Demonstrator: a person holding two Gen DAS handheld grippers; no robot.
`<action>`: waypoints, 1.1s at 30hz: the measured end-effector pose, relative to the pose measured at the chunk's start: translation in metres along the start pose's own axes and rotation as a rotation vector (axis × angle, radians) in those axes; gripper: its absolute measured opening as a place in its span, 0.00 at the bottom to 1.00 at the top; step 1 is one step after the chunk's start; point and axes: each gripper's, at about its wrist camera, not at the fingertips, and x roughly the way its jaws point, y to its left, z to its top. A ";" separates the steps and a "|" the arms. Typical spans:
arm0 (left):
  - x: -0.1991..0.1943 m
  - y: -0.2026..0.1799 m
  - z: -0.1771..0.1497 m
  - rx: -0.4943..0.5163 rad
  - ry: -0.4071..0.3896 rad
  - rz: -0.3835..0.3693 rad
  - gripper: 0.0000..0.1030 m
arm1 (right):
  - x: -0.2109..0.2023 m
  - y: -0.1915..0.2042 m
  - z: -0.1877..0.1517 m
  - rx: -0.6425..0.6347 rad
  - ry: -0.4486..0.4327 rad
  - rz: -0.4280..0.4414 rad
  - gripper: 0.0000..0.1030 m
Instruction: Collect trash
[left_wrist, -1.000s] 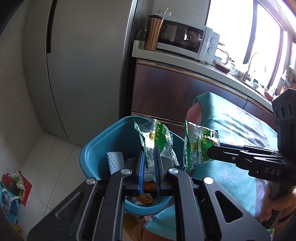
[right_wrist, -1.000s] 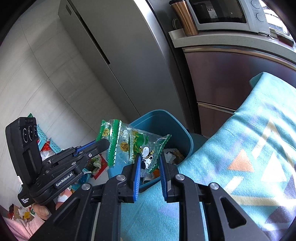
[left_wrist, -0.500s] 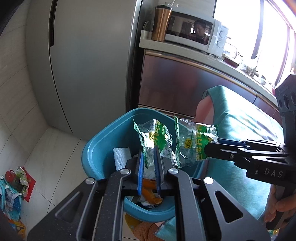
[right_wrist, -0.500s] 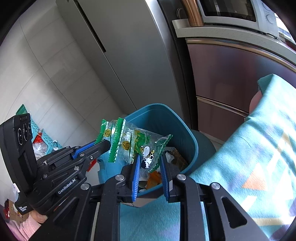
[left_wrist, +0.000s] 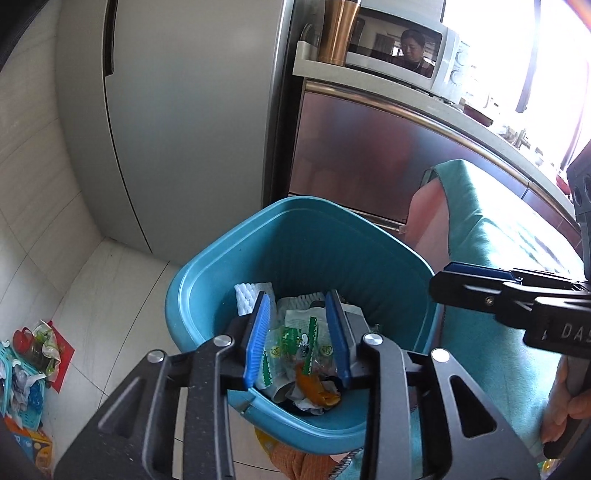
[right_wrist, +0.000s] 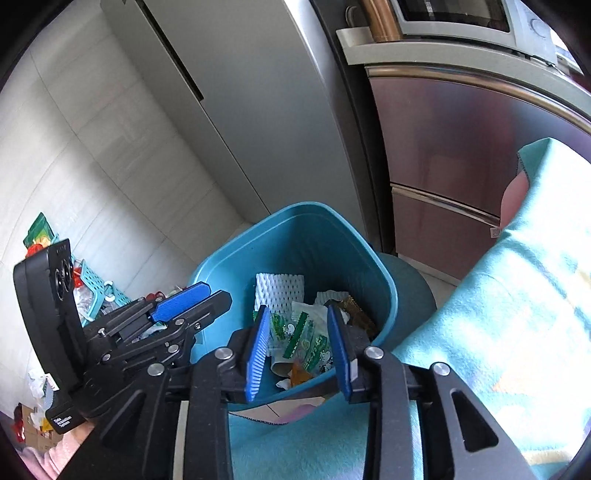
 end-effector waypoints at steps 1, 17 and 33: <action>-0.003 -0.001 -0.001 0.005 -0.011 -0.002 0.35 | -0.004 -0.001 -0.002 0.002 -0.011 0.001 0.33; -0.093 -0.056 -0.024 0.127 -0.309 -0.044 0.95 | -0.124 -0.022 -0.069 0.015 -0.369 -0.189 0.86; -0.139 -0.163 -0.053 0.224 -0.474 -0.156 0.95 | -0.230 -0.043 -0.165 0.072 -0.652 -0.566 0.94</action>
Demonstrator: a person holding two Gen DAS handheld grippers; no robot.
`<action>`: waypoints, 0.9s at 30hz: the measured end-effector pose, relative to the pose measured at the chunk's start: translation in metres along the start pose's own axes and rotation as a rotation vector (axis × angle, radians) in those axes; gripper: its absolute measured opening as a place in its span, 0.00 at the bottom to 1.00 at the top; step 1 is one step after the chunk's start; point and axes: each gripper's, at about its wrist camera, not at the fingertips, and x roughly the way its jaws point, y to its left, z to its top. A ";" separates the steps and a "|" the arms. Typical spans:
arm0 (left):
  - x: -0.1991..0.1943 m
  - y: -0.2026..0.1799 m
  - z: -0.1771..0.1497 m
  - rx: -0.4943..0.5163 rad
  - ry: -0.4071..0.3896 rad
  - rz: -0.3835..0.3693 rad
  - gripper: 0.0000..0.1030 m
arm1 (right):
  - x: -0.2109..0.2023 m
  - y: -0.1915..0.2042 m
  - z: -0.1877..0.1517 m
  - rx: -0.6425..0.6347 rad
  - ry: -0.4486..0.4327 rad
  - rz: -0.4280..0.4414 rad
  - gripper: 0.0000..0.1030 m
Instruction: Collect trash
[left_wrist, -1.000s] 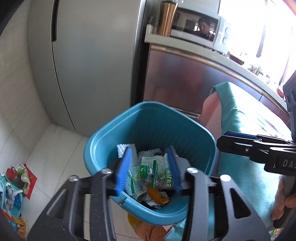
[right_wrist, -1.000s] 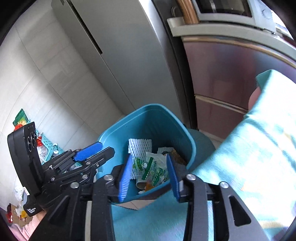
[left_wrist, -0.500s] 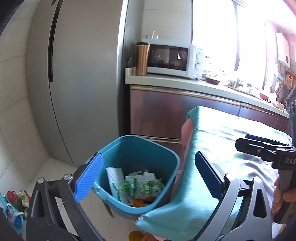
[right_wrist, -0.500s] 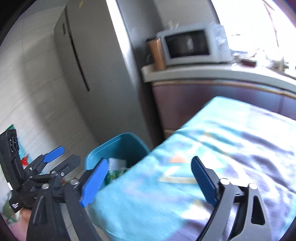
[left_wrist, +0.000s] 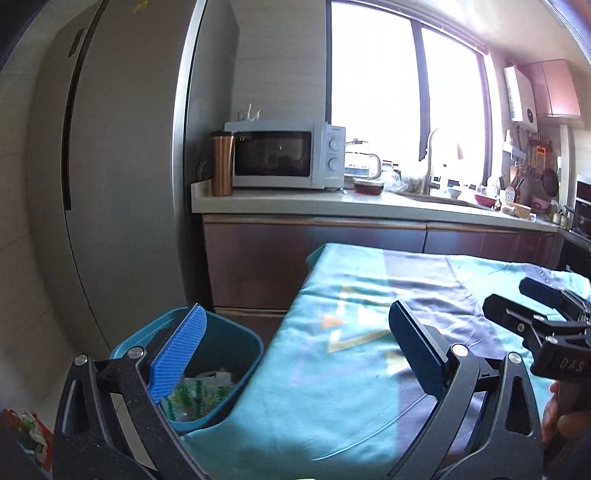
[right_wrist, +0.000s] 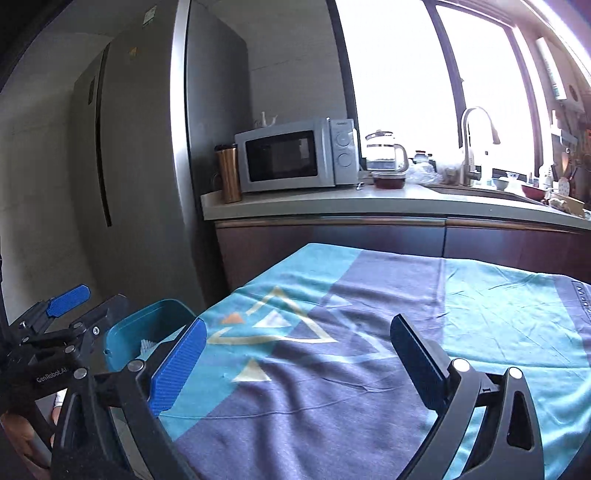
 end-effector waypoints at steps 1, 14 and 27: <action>-0.001 -0.007 0.000 0.002 -0.009 -0.004 0.95 | -0.005 -0.003 -0.001 0.002 -0.009 -0.013 0.94; -0.009 -0.047 0.003 0.033 -0.043 -0.019 0.95 | -0.040 -0.031 -0.016 0.045 -0.072 -0.151 0.94; -0.013 -0.055 0.003 0.053 -0.059 -0.031 0.95 | -0.055 -0.041 -0.018 0.056 -0.115 -0.203 0.94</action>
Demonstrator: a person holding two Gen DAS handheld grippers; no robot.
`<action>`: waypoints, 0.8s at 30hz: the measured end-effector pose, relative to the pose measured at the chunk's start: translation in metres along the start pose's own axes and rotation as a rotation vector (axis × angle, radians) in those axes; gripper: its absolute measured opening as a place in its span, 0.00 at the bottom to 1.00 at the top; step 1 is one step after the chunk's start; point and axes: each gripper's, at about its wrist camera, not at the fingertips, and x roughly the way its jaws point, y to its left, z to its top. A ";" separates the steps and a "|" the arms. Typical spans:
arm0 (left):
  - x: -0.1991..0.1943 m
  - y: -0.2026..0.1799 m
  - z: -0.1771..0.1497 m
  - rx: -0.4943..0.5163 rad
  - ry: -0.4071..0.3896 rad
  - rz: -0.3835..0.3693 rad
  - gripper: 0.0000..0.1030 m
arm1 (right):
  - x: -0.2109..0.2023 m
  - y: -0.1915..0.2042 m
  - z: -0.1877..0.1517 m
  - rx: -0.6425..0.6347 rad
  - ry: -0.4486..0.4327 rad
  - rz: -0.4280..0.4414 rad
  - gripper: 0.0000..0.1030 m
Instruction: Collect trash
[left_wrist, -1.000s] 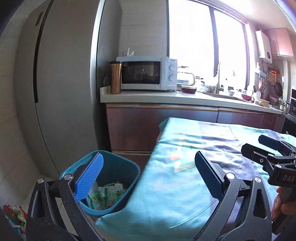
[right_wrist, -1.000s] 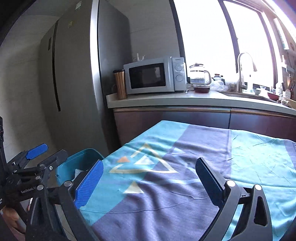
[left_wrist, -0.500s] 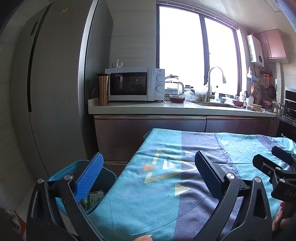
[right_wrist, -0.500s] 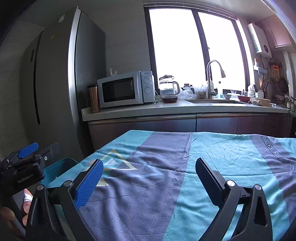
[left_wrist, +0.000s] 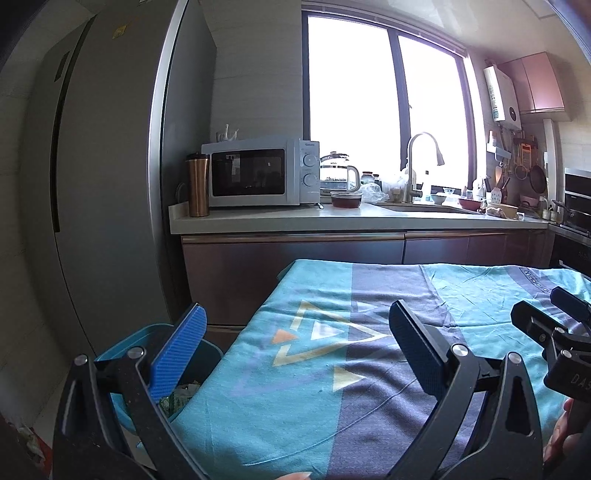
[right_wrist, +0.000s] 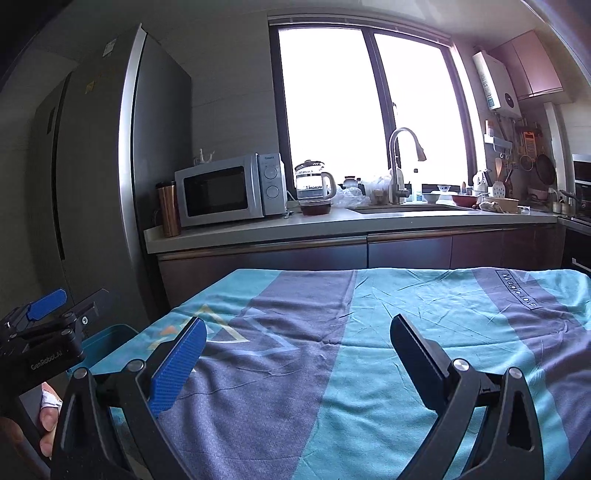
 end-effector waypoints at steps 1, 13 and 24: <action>0.000 -0.001 0.000 0.000 0.000 -0.002 0.95 | 0.000 -0.001 0.000 0.001 0.000 -0.002 0.94; 0.000 -0.005 0.001 0.001 -0.006 -0.007 0.95 | -0.003 -0.006 -0.001 0.009 -0.005 -0.012 0.94; 0.002 -0.006 0.001 -0.003 -0.009 -0.007 0.95 | -0.001 -0.009 -0.002 0.015 0.000 -0.016 0.94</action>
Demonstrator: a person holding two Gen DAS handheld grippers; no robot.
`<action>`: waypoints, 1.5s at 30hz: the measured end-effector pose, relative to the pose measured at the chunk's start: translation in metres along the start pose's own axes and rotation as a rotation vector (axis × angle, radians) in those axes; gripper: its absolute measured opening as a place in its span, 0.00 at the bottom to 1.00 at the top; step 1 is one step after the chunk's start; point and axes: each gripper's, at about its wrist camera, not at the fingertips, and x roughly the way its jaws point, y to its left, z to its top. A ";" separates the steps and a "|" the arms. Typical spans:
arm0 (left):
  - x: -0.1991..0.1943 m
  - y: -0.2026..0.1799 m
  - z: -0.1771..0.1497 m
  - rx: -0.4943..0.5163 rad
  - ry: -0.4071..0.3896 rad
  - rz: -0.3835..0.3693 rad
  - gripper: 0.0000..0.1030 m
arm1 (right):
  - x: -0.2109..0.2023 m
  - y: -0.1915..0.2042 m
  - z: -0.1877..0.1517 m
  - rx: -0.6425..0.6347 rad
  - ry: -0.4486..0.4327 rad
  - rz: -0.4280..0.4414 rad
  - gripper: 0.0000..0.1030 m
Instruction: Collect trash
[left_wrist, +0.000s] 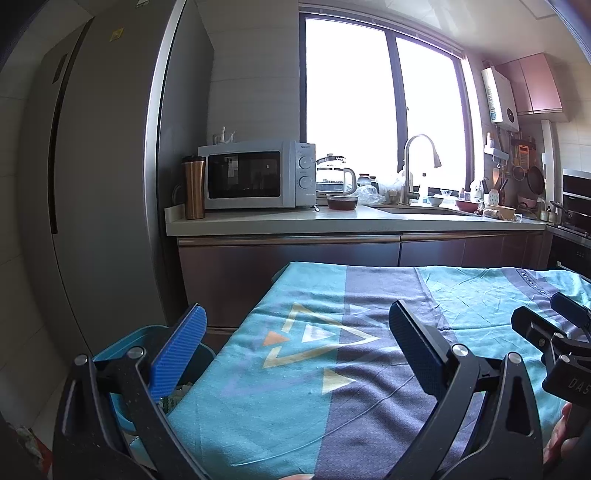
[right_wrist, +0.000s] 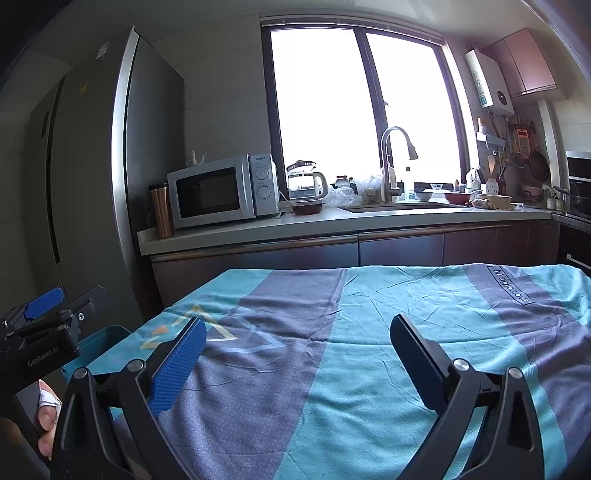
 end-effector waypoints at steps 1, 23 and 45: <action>0.000 0.000 0.000 0.000 -0.002 0.001 0.95 | 0.000 0.000 0.000 0.000 0.000 0.001 0.94; -0.001 -0.001 0.001 -0.007 -0.007 0.008 0.95 | 0.000 -0.003 0.001 0.003 -0.005 -0.004 0.94; -0.003 0.000 0.001 -0.014 -0.011 0.005 0.95 | -0.002 0.000 0.004 0.000 -0.013 -0.004 0.94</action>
